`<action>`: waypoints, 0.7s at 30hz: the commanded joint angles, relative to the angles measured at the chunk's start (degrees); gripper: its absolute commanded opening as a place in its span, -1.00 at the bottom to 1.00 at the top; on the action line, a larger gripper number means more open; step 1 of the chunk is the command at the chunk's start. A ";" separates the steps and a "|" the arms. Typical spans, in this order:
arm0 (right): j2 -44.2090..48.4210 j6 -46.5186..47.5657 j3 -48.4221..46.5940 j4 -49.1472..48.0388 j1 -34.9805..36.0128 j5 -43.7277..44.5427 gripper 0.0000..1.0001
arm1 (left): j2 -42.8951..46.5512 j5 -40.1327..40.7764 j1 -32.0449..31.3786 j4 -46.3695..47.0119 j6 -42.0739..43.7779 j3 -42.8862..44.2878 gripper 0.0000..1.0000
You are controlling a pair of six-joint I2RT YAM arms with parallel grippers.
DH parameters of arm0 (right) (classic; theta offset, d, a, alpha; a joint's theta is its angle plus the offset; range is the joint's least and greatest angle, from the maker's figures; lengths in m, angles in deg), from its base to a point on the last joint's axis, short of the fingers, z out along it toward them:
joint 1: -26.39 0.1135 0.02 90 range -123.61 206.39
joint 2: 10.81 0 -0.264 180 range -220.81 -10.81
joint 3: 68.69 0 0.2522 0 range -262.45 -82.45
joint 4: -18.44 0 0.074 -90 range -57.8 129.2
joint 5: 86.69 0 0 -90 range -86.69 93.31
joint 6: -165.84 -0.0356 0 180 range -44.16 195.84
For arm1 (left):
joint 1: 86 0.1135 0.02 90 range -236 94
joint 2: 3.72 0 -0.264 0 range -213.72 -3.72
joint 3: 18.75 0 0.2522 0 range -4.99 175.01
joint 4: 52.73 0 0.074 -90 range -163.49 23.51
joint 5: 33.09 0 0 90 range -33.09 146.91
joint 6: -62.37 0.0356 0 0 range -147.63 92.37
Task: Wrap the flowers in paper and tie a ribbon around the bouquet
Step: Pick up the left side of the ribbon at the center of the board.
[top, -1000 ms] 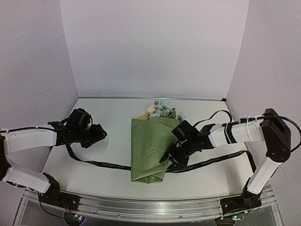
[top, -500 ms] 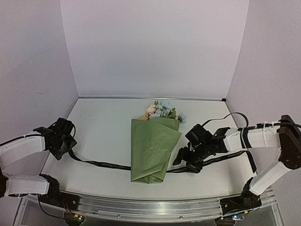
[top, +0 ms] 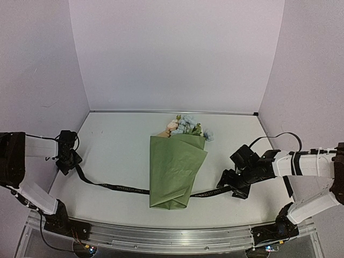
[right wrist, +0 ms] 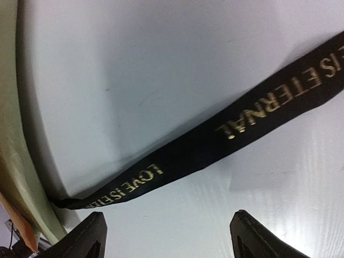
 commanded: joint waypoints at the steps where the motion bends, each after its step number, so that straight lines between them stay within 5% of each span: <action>1: 4.05 0.38 2.71 1.58 -2.46 5.27 0.65 | -3.76 -3.91 1.44 7.73 4.00 3.68 0.22; 7: 5.90 -1.49 5.24 2.20 -5.09 10.04 0.67 | -7.57 -6.04 1.54 9.11 3.90 4.96 -0.10; 12: 5.02 -3.85 5.46 3.74 -7.59 14.00 0.68 | -9.00 -7.13 1.63 9.04 3.70 6.15 -0.69; 21: -0.62 -6.83 3.01 4.79 -14.02 17.98 0.61 | -6.09 -8.48 1.64 10.51 2.41 4.73 -0.99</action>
